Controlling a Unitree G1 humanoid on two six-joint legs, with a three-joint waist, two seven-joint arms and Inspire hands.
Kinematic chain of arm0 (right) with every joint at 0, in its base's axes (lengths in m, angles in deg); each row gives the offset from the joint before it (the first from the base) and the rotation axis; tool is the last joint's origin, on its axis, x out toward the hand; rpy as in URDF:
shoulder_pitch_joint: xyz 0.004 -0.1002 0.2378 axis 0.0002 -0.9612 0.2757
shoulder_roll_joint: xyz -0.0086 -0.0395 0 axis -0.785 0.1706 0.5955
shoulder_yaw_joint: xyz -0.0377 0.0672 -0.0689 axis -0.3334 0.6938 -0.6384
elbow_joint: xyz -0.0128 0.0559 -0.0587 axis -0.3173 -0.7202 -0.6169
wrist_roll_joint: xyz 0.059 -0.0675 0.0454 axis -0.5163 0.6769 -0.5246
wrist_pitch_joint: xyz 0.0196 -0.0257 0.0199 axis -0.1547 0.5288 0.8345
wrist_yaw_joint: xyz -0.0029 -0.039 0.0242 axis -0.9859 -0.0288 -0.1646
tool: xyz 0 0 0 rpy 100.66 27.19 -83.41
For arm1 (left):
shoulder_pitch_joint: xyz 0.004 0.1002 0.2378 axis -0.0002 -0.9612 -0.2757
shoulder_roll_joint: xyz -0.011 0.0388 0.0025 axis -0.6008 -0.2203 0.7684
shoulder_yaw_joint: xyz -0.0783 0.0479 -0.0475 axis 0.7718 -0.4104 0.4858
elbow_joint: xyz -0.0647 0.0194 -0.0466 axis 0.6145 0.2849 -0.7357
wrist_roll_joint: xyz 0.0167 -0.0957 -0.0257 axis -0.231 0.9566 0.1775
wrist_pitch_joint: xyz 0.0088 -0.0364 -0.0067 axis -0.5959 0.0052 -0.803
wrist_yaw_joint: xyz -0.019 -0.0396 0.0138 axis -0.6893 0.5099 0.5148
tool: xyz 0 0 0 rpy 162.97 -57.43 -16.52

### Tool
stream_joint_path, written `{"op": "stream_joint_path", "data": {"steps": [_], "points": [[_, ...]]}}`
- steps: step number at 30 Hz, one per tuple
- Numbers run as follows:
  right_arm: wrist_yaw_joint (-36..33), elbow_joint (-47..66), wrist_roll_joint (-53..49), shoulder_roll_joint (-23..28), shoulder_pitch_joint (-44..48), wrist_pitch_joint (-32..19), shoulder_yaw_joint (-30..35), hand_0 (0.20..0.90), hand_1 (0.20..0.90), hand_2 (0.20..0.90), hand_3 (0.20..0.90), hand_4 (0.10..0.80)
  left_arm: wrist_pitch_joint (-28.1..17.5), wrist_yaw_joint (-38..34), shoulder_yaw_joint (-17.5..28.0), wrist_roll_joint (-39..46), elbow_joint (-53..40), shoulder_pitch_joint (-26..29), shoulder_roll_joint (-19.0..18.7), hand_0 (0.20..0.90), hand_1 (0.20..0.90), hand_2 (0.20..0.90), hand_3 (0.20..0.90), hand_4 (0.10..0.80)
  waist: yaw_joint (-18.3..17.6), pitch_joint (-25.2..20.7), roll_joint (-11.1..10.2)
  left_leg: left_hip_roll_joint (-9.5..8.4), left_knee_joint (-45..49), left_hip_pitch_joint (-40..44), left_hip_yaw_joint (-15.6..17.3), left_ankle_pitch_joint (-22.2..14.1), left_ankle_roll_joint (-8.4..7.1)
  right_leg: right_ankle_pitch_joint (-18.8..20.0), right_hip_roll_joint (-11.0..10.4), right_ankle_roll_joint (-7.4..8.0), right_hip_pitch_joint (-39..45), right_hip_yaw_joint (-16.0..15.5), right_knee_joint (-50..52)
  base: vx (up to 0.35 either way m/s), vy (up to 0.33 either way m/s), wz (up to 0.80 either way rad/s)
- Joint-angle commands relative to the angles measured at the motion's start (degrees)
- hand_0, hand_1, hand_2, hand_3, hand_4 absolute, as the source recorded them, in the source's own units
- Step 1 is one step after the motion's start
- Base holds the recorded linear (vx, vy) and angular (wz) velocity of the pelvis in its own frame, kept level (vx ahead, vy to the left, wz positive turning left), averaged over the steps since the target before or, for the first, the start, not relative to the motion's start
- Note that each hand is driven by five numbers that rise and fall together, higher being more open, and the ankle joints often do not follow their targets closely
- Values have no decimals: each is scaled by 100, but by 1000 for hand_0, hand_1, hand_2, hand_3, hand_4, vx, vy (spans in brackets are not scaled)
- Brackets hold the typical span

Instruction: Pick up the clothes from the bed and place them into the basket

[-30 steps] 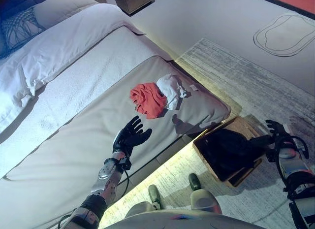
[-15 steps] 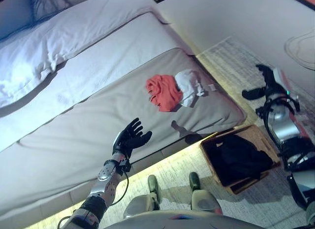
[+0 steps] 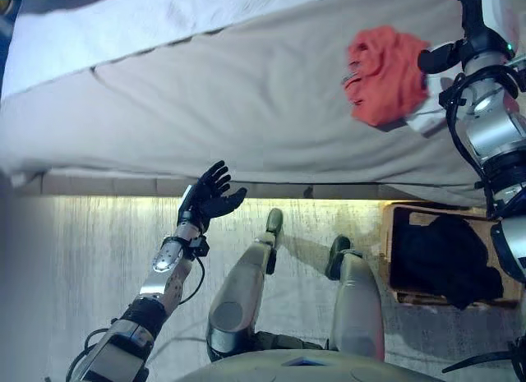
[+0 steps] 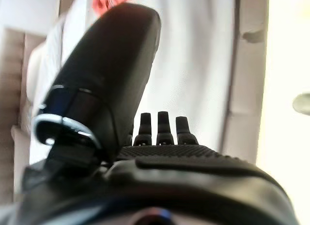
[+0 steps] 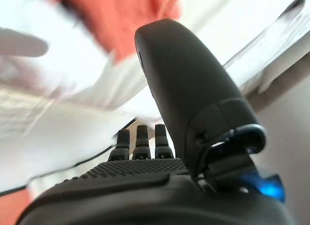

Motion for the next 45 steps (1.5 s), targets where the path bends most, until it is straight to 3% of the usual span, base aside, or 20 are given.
{"op": "stream_joint_path", "data": {"steps": [1, 3, 11, 21, 23, 24, 36, 45], "points": [[-520, 253, 455, 244, 940, 114, -238, 900, 900, 900, 900, 800, -311, 25, 66, 438, -1019, -373, -277, 900, 900, 900, 900, 800, -11, -160, -142, -196, 1250, -430, 78, -1219, 192, -9, 210, -307, -56, -362, 223, 78, -52, 23], [-443, 104, 562, 234, 1102, 305, -406, 900, 900, 900, 900, 800, -321, 36, 126, 472, -1227, -555, -338, 900, 900, 900, 900, 800, 105, -160, -120, -266, 1667, -777, 94, -1464, 212, -205, 202, -297, -343, -365, 560, 57, -70, 25], [-133, -450, 315, 479, 1490, 991, -879, 900, 900, 900, 900, 800, -249, -46, 486, 882, -2228, -940, -664, 900, 900, 900, 900, 800, 305, -160, 34, -327, 2556, -2058, 140, -1605, 382, -352, 205, -340, -1563, -347, 1356, -27, -40, 12], [738, -1605, -136, 645, 1685, 1114, -1300, 900, 900, 900, 900, 800, -205, -190, 683, 1101, -2746, -1130, -864, 900, 900, 900, 900, 800, 407, -160, 256, -294, 3042, -2968, 258, -1663, 498, -351, 232, -330, -2525, -276, 1772, -30, 0, 0], [814, -1633, -196, 662, 1685, 1098, -1313, 789, 789, 789, 771, 671, -194, -192, 697, 1115, -2779, -1143, -878, 900, 900, 900, 900, 800, 412, -160, 262, -296, 3063, -2994, 262, -1666, 497, -348, 237, -329, -2548, -272, 1783, 0, 0, 0], [857, -1744, -275, 672, 1675, 934, -1284, 300, 300, 300, 200, 100, -156, -223, 728, 1100, -2839, -1165, -879, 900, 900, 900, 900, 800, 419, -160, 266, -294, 3098, -3012, 264, -1680, 504, -348, 247, -330, -2566, -267, 1801, -22, 13, -5], [72, -1592, -430, 854, 1471, 47, -855, 300, 300, 300, 200, 100, -316, -271, 794, 1234, -2779, -1302, -918, 900, 900, 900, 900, 800, 331, -160, 123, -239, 2950, -2520, 245, -1718, 473, -299, 365, -320, -2075, -271, 1548, -26, 16, -5], [-5, -1246, -624, 1035, 1257, -357, -505, 300, 300, 300, 200, 100, -205, -269, 865, 1087, -2558, -1129, -866, 900, 900, 900, 900, 800, 207, -160, -273, -67, 2218, -802, 259, -1695, 387, -315, 276, -328, -314, -362, 815, -7, 13, -6]]}}
